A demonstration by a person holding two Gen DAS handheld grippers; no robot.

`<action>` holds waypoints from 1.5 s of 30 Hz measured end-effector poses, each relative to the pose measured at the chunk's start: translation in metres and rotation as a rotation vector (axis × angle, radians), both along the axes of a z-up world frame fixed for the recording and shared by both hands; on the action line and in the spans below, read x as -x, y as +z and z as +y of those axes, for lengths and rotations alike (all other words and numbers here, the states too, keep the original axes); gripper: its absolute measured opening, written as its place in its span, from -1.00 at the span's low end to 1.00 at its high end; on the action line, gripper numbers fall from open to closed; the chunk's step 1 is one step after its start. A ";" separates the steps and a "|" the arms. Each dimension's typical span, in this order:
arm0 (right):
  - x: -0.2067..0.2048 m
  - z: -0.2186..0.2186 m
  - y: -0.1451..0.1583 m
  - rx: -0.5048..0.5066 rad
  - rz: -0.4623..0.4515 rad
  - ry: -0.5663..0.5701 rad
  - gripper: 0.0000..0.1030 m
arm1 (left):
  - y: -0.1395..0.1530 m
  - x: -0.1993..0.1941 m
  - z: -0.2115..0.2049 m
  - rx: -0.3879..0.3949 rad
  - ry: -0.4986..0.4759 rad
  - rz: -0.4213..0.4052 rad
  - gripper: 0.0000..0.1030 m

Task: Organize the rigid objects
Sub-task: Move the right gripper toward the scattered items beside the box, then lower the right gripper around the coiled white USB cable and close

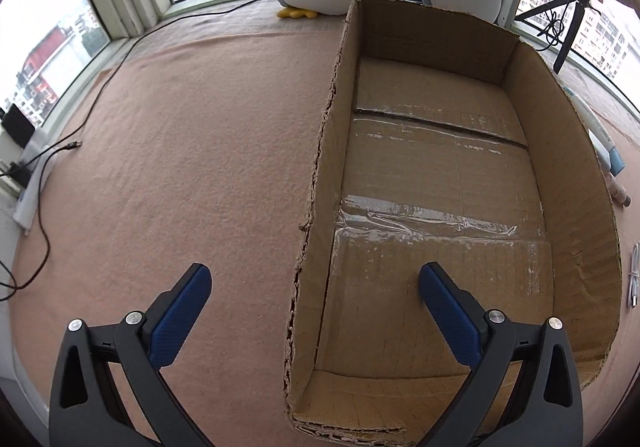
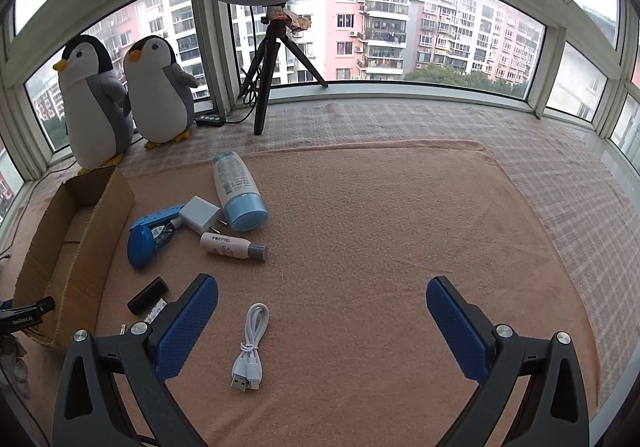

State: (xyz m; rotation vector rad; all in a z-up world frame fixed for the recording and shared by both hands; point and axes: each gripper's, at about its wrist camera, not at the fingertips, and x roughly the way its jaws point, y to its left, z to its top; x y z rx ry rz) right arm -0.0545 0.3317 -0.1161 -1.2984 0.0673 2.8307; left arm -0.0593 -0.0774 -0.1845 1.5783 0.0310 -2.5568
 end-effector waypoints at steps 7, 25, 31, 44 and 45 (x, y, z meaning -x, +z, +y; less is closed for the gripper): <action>0.003 -0.012 -0.027 -0.014 -0.073 0.057 0.99 | -0.002 0.001 -0.007 -0.061 0.007 0.003 1.00; 0.013 -0.043 -0.070 -0.016 -0.293 0.166 0.00 | -0.007 0.004 -0.015 -0.148 -0.009 0.023 1.00; 0.016 -0.053 -0.074 -0.060 -0.316 0.173 -0.08 | -0.007 0.005 -0.015 -0.149 -0.008 0.028 1.00; -0.005 -0.052 -0.079 -0.052 -0.242 0.152 -0.10 | -0.008 0.006 -0.013 -0.155 -0.049 0.037 1.00; -0.006 -0.051 -0.079 -0.040 -0.238 0.149 -0.10 | -0.008 0.006 -0.013 -0.156 -0.055 0.040 1.00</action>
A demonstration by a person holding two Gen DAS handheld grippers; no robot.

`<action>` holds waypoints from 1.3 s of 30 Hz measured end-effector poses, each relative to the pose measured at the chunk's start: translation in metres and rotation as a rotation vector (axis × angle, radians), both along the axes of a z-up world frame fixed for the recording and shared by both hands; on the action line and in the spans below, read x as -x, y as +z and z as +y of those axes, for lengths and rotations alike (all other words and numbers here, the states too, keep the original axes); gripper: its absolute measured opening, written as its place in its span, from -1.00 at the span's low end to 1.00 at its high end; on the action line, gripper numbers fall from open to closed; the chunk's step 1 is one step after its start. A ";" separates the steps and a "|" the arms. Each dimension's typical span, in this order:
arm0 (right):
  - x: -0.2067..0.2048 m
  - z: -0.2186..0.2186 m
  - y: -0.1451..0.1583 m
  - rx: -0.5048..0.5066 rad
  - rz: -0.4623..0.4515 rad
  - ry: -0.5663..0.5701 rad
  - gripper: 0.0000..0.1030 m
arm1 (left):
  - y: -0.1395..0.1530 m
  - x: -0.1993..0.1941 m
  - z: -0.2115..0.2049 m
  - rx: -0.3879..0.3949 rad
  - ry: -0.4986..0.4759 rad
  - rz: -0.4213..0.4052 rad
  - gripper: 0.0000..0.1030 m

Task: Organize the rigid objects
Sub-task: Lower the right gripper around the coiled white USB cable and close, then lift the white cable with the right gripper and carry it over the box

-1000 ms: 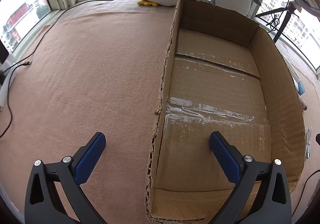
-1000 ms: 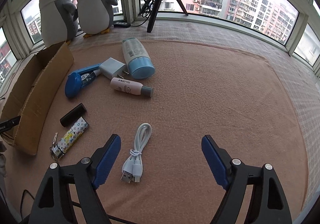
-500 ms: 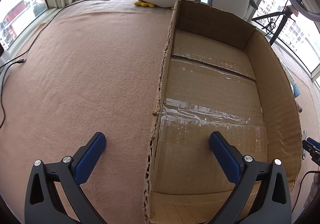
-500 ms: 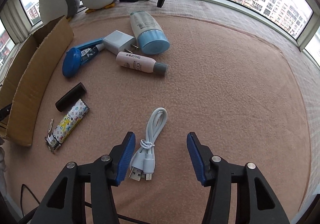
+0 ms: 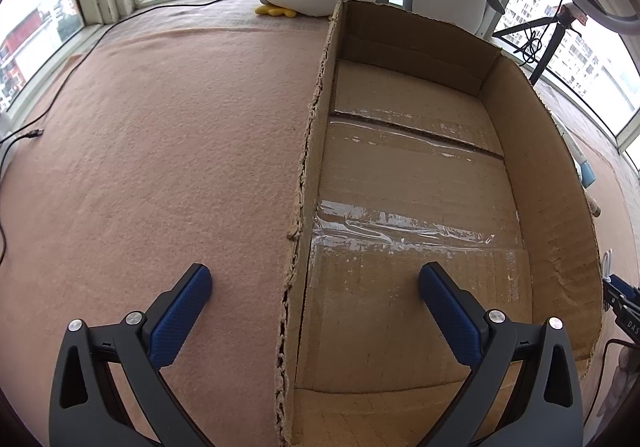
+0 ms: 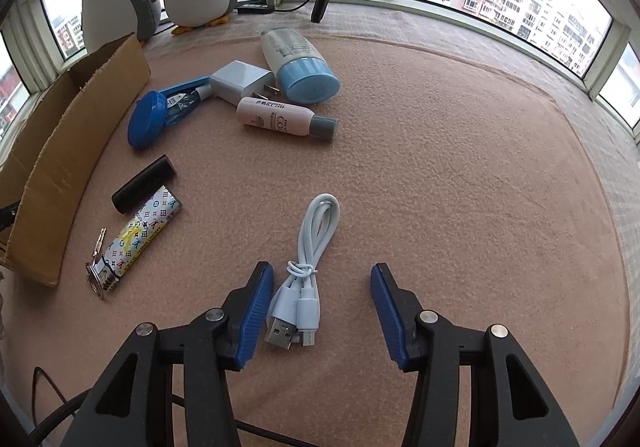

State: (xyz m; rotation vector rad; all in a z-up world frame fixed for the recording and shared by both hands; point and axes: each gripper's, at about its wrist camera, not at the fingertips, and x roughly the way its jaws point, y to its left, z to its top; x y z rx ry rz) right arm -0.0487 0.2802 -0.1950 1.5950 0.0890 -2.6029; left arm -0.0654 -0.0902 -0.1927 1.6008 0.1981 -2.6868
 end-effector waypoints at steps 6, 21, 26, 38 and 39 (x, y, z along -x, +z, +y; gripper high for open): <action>-0.008 -0.004 0.001 -0.007 0.014 0.007 -0.18 | 0.001 0.000 0.004 0.000 -0.025 0.019 1.00; 0.002 -0.009 0.001 0.006 -0.008 0.068 -0.62 | 0.002 -0.001 0.004 -0.001 -0.028 0.024 1.00; 0.010 -0.008 -0.001 0.002 0.005 0.058 -0.62 | 0.002 -0.002 0.004 -0.001 -0.029 0.025 1.00; 0.025 -0.002 -0.002 0.043 -0.039 0.083 -0.62 | 0.002 -0.002 0.004 -0.001 -0.027 0.025 1.00; 0.027 -0.002 -0.002 0.049 -0.049 0.090 -0.62 | 0.002 -0.002 0.004 -0.001 -0.028 0.026 1.00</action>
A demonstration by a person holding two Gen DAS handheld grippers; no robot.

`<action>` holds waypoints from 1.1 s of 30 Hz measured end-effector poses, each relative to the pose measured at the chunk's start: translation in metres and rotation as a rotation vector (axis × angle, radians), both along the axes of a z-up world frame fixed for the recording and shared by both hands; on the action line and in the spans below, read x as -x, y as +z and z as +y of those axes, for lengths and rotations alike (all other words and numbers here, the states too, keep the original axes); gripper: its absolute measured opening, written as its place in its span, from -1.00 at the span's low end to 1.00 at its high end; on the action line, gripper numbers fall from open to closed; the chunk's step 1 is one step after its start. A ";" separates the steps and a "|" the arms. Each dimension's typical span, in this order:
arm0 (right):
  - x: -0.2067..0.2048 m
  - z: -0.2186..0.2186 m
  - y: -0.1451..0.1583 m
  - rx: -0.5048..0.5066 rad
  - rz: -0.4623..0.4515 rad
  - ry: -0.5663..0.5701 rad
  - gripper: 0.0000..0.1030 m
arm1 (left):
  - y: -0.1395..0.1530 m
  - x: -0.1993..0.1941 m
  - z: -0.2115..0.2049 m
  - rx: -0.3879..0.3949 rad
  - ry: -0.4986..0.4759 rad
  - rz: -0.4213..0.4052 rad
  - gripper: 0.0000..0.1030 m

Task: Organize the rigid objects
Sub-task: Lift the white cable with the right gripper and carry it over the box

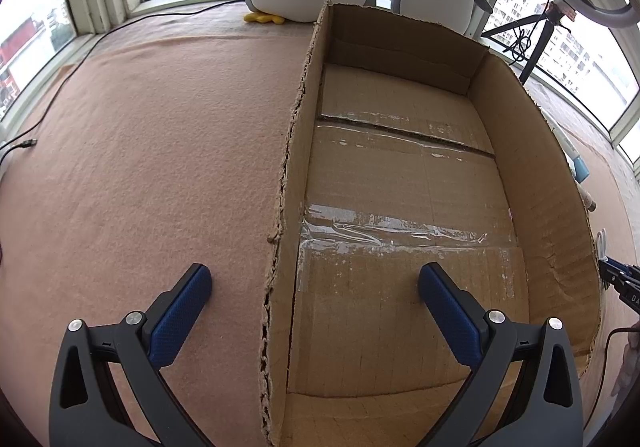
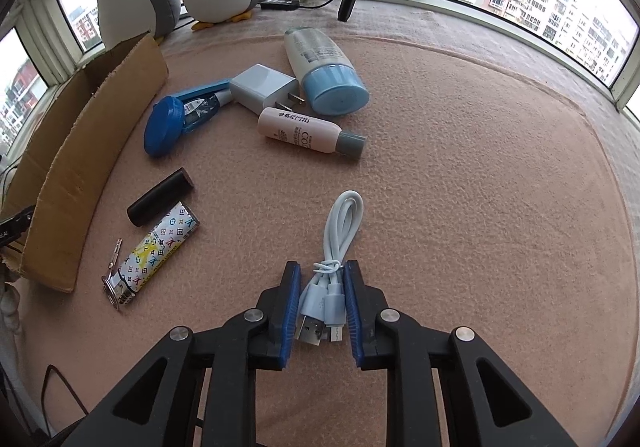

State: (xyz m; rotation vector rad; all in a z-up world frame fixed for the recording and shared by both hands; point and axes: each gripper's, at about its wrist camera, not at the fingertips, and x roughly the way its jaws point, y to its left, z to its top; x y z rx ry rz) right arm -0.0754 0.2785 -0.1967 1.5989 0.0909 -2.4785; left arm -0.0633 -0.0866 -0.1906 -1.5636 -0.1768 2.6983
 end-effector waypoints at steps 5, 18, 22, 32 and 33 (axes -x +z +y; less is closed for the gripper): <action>0.005 -0.002 0.000 -0.019 -0.023 0.022 -0.60 | 0.000 0.000 0.000 0.000 0.001 0.000 1.00; 0.009 0.001 0.002 -0.001 -0.025 0.003 -0.77 | 0.001 0.002 0.001 0.000 -0.001 0.003 1.00; 0.006 0.005 0.010 0.054 -0.020 -0.027 -0.77 | 0.001 0.002 0.001 0.000 -0.003 0.005 1.00; -0.001 -0.051 0.079 0.183 0.099 0.079 -0.77 | 0.000 0.002 0.002 0.002 -0.011 0.010 1.00; -0.002 -0.062 0.085 0.200 0.111 0.100 -0.77 | 0.000 0.002 0.002 0.003 -0.012 0.010 1.00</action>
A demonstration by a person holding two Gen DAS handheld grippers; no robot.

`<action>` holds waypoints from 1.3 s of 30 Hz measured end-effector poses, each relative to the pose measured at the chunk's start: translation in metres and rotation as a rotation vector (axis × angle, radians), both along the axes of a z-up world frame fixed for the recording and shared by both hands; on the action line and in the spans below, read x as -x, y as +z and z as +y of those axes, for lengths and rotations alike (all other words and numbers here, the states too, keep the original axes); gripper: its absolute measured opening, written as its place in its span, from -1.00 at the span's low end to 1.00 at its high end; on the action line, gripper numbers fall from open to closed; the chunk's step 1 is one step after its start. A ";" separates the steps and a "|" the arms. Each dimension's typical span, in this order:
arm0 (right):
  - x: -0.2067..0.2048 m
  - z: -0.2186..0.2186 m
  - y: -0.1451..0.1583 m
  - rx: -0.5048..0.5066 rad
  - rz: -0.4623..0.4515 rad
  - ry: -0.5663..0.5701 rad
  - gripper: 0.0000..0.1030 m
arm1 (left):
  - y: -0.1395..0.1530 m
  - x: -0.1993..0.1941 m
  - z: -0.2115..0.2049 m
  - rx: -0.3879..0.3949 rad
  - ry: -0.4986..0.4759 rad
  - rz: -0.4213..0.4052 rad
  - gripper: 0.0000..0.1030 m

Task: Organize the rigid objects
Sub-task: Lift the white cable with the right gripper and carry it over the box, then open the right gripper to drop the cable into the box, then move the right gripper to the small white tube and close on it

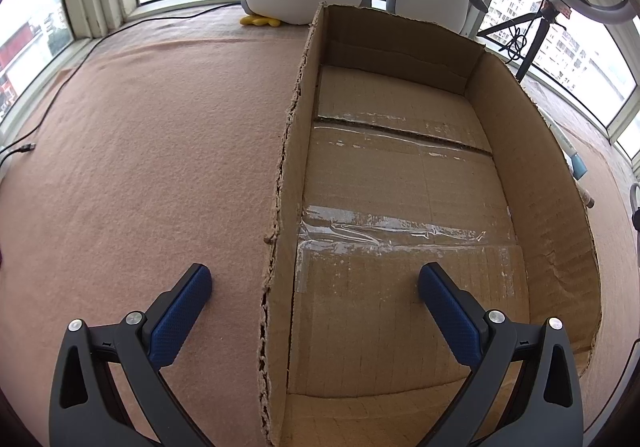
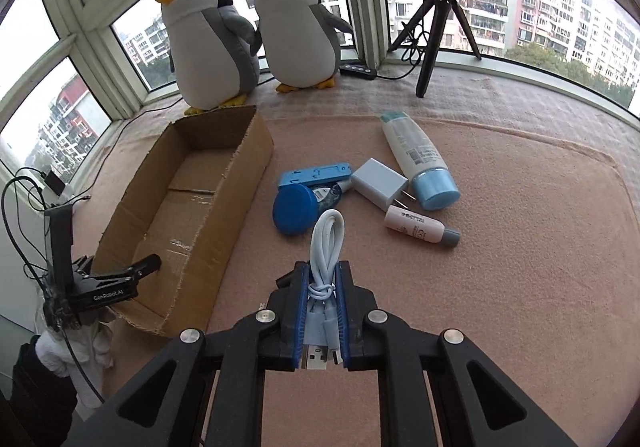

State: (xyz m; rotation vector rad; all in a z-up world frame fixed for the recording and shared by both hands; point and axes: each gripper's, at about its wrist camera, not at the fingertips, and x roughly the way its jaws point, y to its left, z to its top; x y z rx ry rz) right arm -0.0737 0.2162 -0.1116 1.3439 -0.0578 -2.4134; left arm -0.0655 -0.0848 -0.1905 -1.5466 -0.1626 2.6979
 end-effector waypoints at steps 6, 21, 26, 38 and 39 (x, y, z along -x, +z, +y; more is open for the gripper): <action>0.006 -0.070 0.015 0.055 0.036 0.132 -0.77 | 0.000 -0.001 0.001 0.010 -0.010 0.006 1.00; 0.007 -0.133 0.001 0.035 0.049 0.237 0.24 | 0.001 -0.003 0.001 0.028 -0.017 0.020 1.00; 0.005 -0.114 0.012 0.040 0.084 0.189 0.26 | 0.001 -0.004 0.001 0.029 -0.015 0.021 1.00; -0.004 -0.031 0.011 -0.022 0.065 0.031 0.26 | 0.001 -0.004 0.002 0.039 -0.024 0.029 1.00; -0.004 -0.025 0.008 -0.023 0.054 0.023 0.26 | 0.001 -0.004 0.002 0.038 -0.024 0.029 1.00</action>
